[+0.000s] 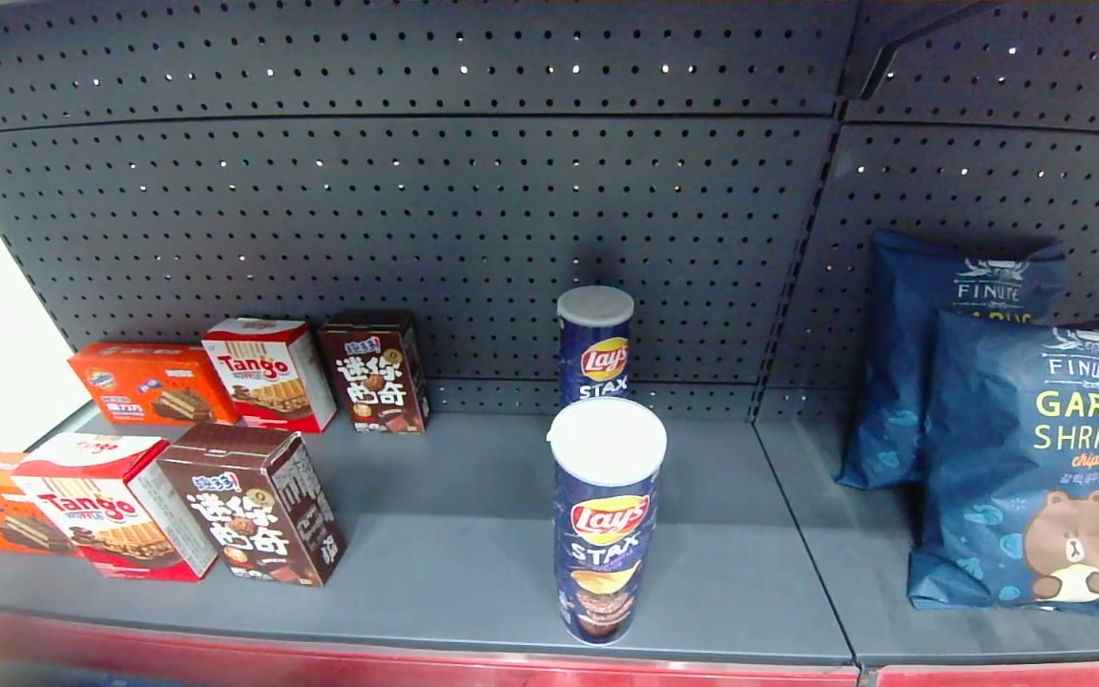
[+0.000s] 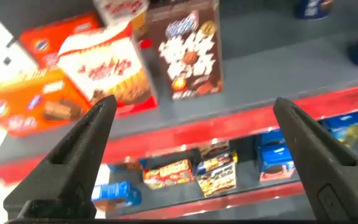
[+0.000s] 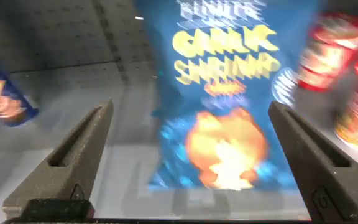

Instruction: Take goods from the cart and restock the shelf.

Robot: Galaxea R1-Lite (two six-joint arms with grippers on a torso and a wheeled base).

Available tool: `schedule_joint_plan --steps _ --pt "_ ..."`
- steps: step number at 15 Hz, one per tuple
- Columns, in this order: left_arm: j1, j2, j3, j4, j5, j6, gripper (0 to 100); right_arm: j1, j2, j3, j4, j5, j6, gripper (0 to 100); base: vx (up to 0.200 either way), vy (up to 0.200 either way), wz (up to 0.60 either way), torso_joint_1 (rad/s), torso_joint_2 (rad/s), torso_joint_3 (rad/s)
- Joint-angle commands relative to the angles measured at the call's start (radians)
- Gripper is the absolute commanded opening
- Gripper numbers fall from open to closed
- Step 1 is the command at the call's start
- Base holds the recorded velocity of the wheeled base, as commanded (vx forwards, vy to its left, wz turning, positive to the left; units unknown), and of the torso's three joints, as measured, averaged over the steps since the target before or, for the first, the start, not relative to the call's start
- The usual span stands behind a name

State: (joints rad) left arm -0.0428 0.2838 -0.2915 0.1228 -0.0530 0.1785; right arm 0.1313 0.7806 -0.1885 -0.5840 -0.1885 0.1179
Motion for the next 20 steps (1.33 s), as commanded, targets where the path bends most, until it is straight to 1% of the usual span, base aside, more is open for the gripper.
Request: schedule_joint_plan --steps 1,2,3,6,8,9,10,11,12,13,14,15,17,18,19,20 --pt "0.000 -0.120 0.048 0.009 0.024 -0.011 100 -0.016 -0.106 0.067 0.003 -0.002 0.000 100 0.000 0.000 0.00 0.000 0.00 0.000" --pt "0.000 -0.146 0.072 0.009 0.036 -0.024 100 -0.016 -0.139 0.089 0.013 -0.002 -0.004 100 0.000 0.000 0.00 0.000 0.00 0.000" --pt "0.001 -0.176 0.091 0.011 0.039 -0.028 100 -0.016 -0.169 0.098 0.033 -0.003 -0.004 100 0.000 0.000 0.00 0.000 0.00 0.000" --pt "0.001 -0.207 0.126 -0.002 0.044 -0.036 100 -0.019 -0.233 0.118 0.098 -0.066 -0.006 100 0.000 0.000 0.00 0.000 0.00 0.000" --pt "0.001 -0.209 0.149 -0.006 0.041 -0.036 100 -0.027 -0.304 0.172 0.133 -0.138 -0.007 100 0.000 0.000 0.00 0.000 0.00 0.000" --pt "0.001 -0.209 0.161 -0.015 0.039 -0.037 100 -0.025 -0.339 0.185 0.141 -0.138 -0.007 100 0.000 0.000 0.00 0.000 0.00 0.000" --pt "0.001 -0.209 0.195 -0.048 0.039 -0.036 100 -0.021 -0.391 0.185 0.174 -0.124 -0.012 100 0.000 0.000 0.00 0.000 0.00 0.000" --pt "0.001 -0.209 0.252 -0.100 0.038 -0.037 100 0.002 -0.452 0.181 0.211 -0.091 -0.020 100 0.000 0.000 0.00 0.000 0.00 0.000" --pt "0.001 -0.209 0.273 -0.134 0.036 -0.045 100 0.011 -0.488 0.184 0.228 -0.060 -0.034 100 0.000 0.000 0.00 0.000 0.00 0.000" --pt "0.001 -0.209 0.288 -0.178 0.027 -0.085 100 0.019 -0.581 0.187 0.297 0.011 -0.069 100 0.000 0.000 0.00 0.000 0.00 0.000" --pt "0.001 -0.209 0.288 -0.180 0.027 -0.108 100 0.019 -0.663 0.185 0.375 0.046 -0.087 100 0.000 0.000 0.00 0.000 0.00 0.000" --pt "0.001 -0.209 0.290 -0.186 0.027 -0.117 100 0.018 -0.692 0.185 0.428 0.043 -0.099 100 0.000 0.000 0.00 0.000 0.00 0.000" --pt "0.001 -0.209 0.290 -0.186 0.027 -0.165 100 0.016 -0.689 0.189 0.389 0.044 -0.136 100 0.000 0.000 0.00 0.000 0.00 0.000" --pt "0.001 -0.209 0.290 -0.180 0.022 -0.172 100 0.016 -0.689 0.189 0.446 0.047 -0.162 100 0.000 0.000 0.00 0.000 0.00 0.000" --pt "0.001 -0.207 0.287 -0.173 0.007 -0.188 100 0.018 -0.689 0.189 0.500 0.041 -0.165 100 0.000 0.000 0.00 0.000 0.00 0.000" --pt "-0.002 -0.207 0.285 -0.172 -0.004 -0.215 100 0.016 -0.689 0.189 0.513 0.038 -0.173 100 0.000 0.000 0.00 0.000 0.00 0.000"
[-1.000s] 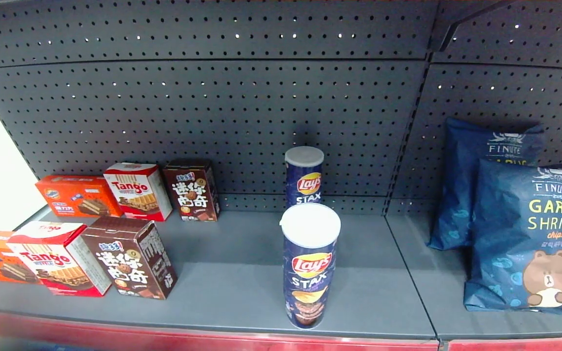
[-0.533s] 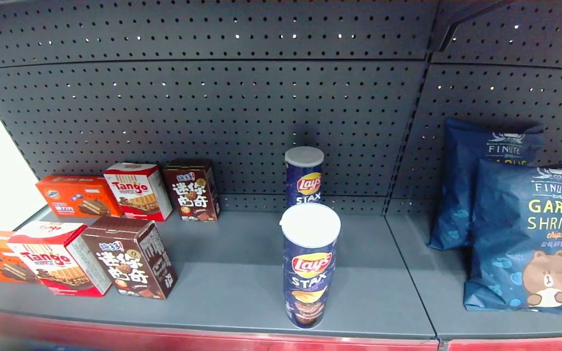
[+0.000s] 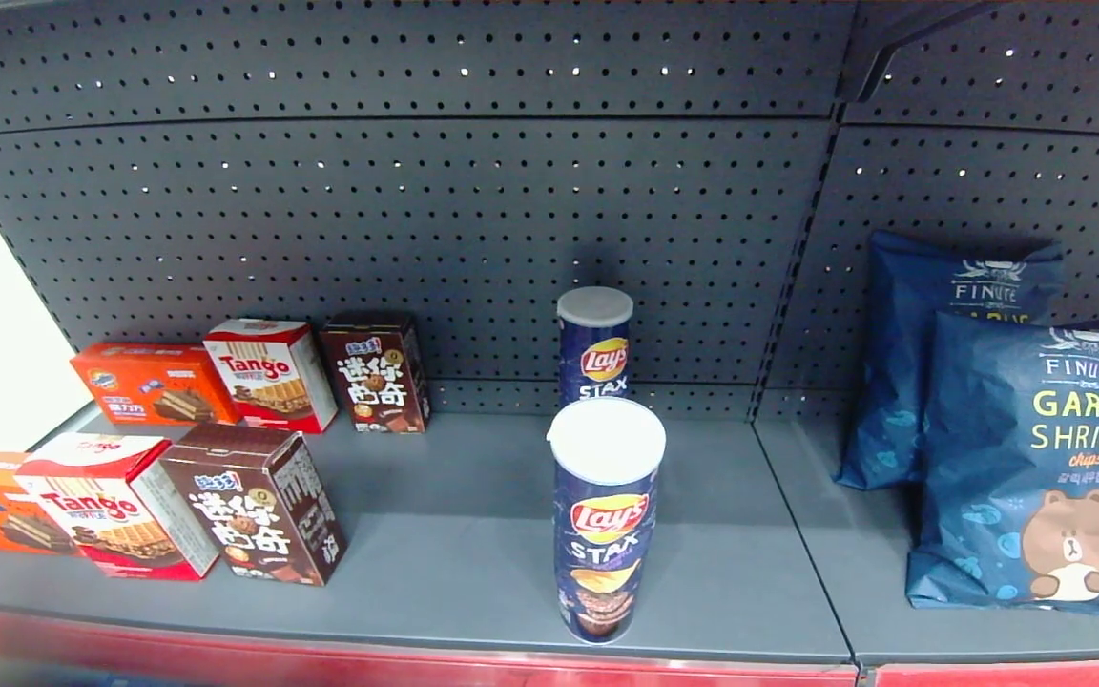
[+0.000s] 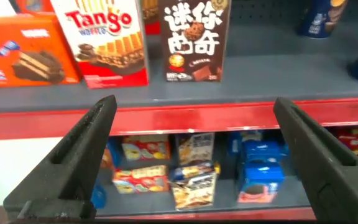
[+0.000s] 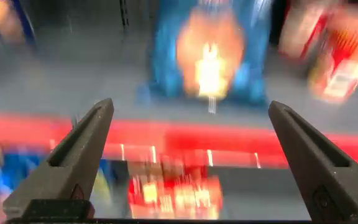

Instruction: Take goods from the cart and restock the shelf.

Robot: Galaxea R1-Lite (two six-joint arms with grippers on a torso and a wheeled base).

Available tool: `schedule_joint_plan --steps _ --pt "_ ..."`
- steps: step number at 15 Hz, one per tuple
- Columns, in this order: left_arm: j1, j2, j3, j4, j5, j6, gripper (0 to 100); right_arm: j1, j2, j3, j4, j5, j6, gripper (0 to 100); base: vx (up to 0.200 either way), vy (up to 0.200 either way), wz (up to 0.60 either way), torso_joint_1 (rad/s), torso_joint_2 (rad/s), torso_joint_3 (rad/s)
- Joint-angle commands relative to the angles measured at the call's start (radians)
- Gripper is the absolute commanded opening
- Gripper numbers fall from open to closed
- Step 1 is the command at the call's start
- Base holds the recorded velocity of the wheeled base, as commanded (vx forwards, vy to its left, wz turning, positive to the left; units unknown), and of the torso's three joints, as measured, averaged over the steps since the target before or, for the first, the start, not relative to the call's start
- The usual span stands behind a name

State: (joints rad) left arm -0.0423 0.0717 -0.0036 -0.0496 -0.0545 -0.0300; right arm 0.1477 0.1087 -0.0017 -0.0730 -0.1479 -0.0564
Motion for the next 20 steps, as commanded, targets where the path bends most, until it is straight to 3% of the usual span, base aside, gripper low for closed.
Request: schedule_joint_plan --steps 1,3,4,5,6,8,13,15,20 --pt "-0.004 0.007 -0.001 -0.001 -0.010 -0.005 100 0.000 -0.017 0.000 0.005 -0.001 -0.017 100 0.000 0.000 0.00 0.000 0.00 0.000" --pt "-0.004 0.007 0.004 -0.006 -0.008 0.001 100 0.000 -0.017 0.000 0.007 0.010 -0.023 100 0.000 0.000 0.00 0.000 0.00 0.000" --pt "-0.002 0.005 0.004 -0.001 0.002 0.045 100 0.001 -0.017 0.002 0.004 0.021 0.012 100 0.000 0.000 0.00 0.000 0.00 0.000" --pt "0.001 0.003 0.004 0.039 0.016 0.113 100 0.000 -0.017 0.002 0.004 0.019 0.036 100 0.000 0.000 0.00 0.000 0.00 0.000" --pt "0.001 0.003 -0.006 0.077 0.015 0.119 100 0.000 -0.017 0.002 0.002 0.016 0.047 100 0.000 0.000 0.00 0.000 0.00 0.000" --pt "0.001 0.005 -0.004 0.076 0.019 0.067 100 0.000 -0.017 0.000 0.005 0.024 0.044 100 0.000 0.000 0.00 0.000 0.00 0.000" --pt "0.001 0.003 0.004 0.050 0.018 0.071 100 0.000 -0.017 0.000 0.007 0.030 0.073 100 0.000 0.000 0.00 0.000 0.00 0.000" --pt "0.002 0.003 0.004 0.050 0.018 0.073 100 0.000 -0.017 0.000 0.007 0.065 0.084 100 0.000 0.200 0.00 0.002 0.01 0.005" --pt "0.001 0.003 0.004 0.050 0.018 0.070 100 0.000 -0.017 0.000 0.007 0.163 0.076 100 0.000 0.000 0.00 0.000 0.00 0.000"
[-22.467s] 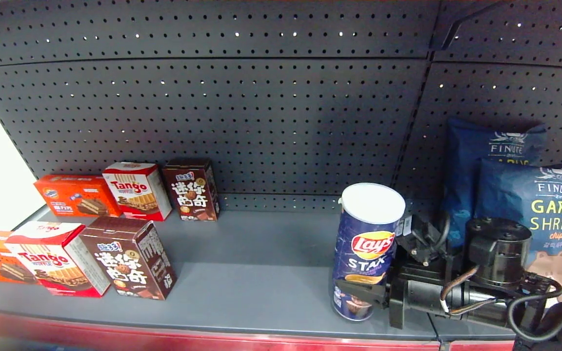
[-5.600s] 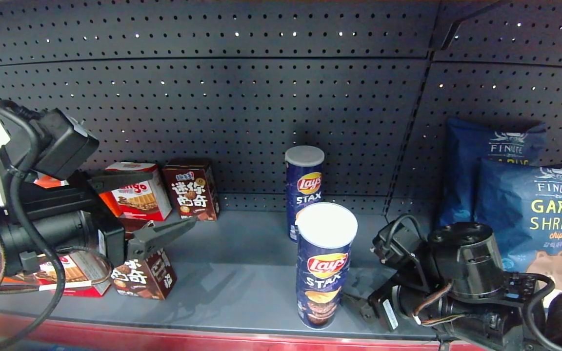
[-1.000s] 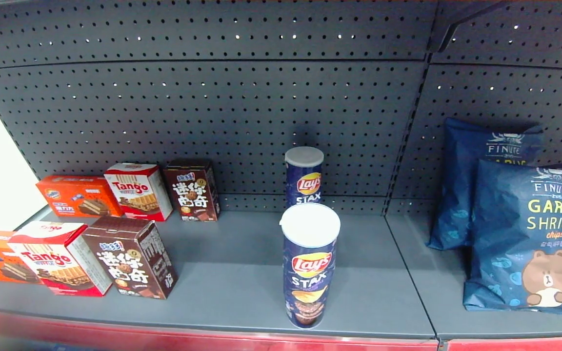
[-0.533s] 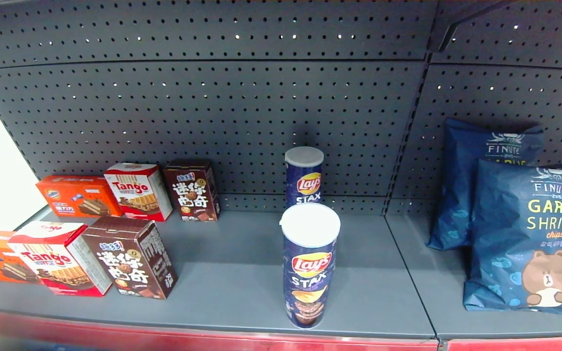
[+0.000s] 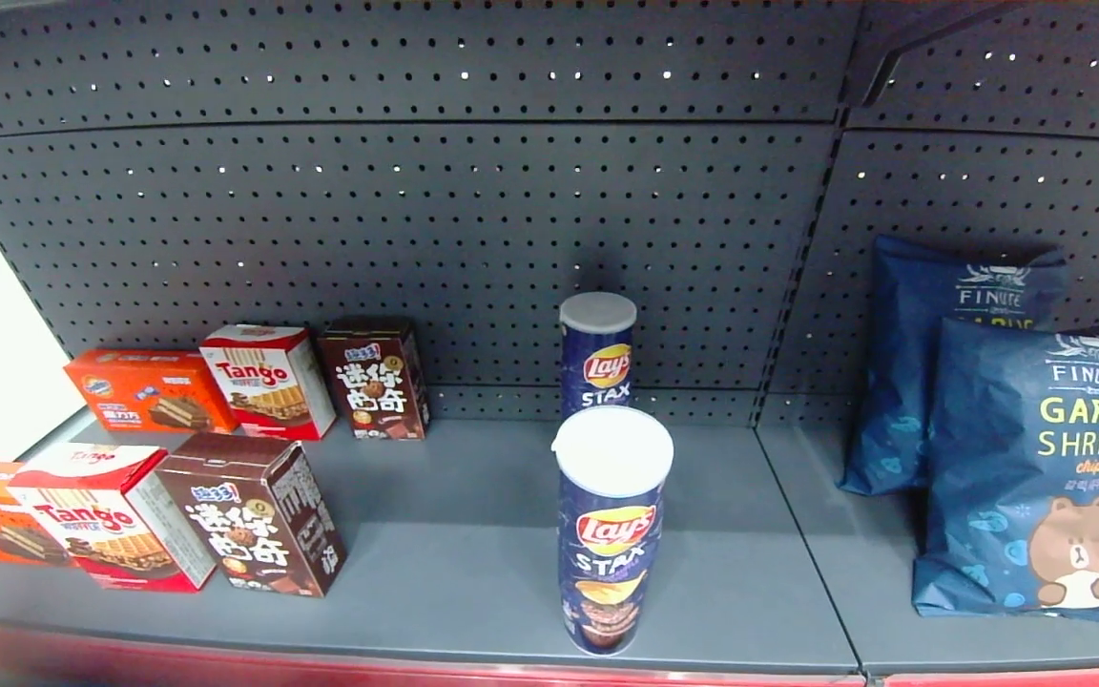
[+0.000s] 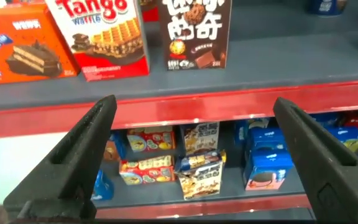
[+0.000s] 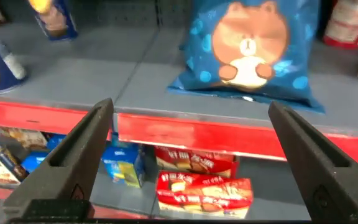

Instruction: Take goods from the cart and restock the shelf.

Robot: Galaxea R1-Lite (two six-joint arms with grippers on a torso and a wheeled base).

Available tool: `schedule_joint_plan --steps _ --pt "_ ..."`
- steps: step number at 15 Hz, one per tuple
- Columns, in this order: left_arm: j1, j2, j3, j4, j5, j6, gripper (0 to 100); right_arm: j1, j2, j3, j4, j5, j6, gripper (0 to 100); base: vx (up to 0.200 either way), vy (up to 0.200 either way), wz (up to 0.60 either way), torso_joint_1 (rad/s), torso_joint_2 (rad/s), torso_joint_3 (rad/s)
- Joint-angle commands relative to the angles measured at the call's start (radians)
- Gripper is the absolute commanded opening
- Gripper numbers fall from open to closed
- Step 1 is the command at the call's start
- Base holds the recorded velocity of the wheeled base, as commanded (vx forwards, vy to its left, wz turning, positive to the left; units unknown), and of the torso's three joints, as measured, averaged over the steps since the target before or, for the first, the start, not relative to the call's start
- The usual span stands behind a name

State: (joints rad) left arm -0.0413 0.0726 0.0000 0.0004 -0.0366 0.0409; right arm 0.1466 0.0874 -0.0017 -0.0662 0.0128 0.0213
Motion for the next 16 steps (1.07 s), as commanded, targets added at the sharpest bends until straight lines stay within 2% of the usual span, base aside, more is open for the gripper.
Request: schedule_joint_plan --steps 1,11,13,16 --pt "0.000 0.003 0.000 0.000 0.000 -0.001 100 0.001 0.005 0.000 0.002 0.007 -0.001 100 0.000 0.000 0.00 0.000 0.00 0.000" --pt "0.000 0.003 0.000 0.000 0.000 -0.003 100 0.002 0.005 0.000 0.002 0.013 -0.009 100 0.000 0.000 0.00 0.000 0.00 0.000" --pt "0.000 0.003 0.000 0.000 0.000 -0.003 100 0.001 0.005 0.000 0.002 0.013 -0.027 100 0.000 0.000 -0.60 -0.002 0.00 0.007" --pt "0.000 0.003 0.000 0.000 0.000 -0.003 100 0.001 0.005 0.000 0.002 0.013 -0.037 100 0.000 0.000 0.00 0.000 0.00 0.000"
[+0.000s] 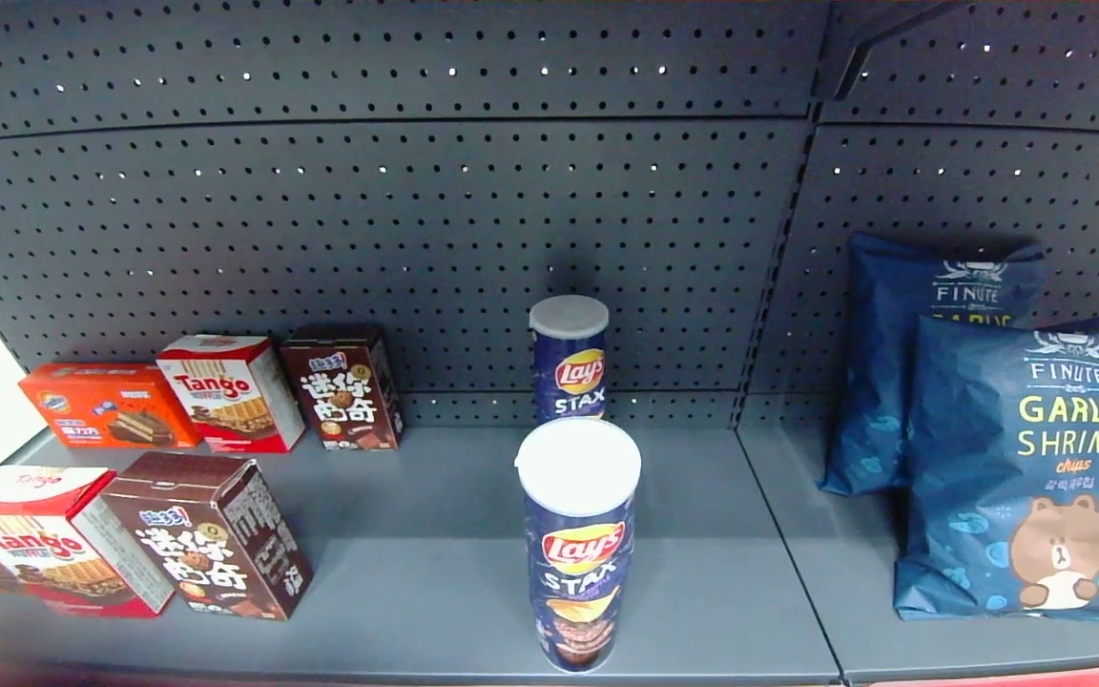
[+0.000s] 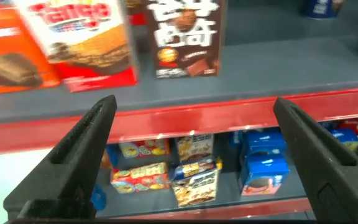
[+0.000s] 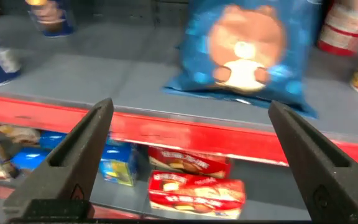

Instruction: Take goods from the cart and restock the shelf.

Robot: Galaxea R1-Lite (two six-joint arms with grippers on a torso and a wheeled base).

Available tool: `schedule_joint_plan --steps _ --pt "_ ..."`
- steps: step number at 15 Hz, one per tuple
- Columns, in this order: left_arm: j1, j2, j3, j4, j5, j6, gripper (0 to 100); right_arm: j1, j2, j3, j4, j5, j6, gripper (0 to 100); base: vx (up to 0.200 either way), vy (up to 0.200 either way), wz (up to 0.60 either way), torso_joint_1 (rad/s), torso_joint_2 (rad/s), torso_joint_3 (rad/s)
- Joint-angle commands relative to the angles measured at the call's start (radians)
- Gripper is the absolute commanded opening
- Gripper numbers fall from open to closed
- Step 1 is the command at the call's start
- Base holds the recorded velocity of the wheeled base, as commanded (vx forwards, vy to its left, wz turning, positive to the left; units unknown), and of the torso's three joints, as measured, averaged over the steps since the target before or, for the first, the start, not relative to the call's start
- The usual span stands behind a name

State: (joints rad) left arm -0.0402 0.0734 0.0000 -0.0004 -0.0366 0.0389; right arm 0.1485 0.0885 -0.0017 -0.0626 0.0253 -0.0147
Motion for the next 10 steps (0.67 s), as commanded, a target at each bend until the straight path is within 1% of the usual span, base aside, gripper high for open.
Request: schedule_joint_plan --steps 1,7,9,10 --pt "-0.001 0.002 0.000 0.000 0.000 0.001 100 -0.001 0.004 0.000 -0.002 0.001 -0.001 100 0.000 0.000 0.00 0.000 0.00 0.000" --pt "-0.001 0.002 0.000 0.000 0.000 0.001 100 -0.001 0.004 -0.001 -0.002 0.036 -0.004 100 0.000 0.000 0.00 0.000 0.00 0.000" --pt "-0.001 0.003 0.000 0.000 0.000 0.001 100 -0.001 0.004 -0.001 0.000 0.036 -0.004 100 0.000 0.200 0.00 -0.002 0.00 0.000" --pt "-0.001 0.002 0.000 0.000 0.000 0.001 100 -0.001 0.004 -0.001 -0.002 0.036 -0.004 100 0.000 0.000 0.00 0.000 0.00 0.000"
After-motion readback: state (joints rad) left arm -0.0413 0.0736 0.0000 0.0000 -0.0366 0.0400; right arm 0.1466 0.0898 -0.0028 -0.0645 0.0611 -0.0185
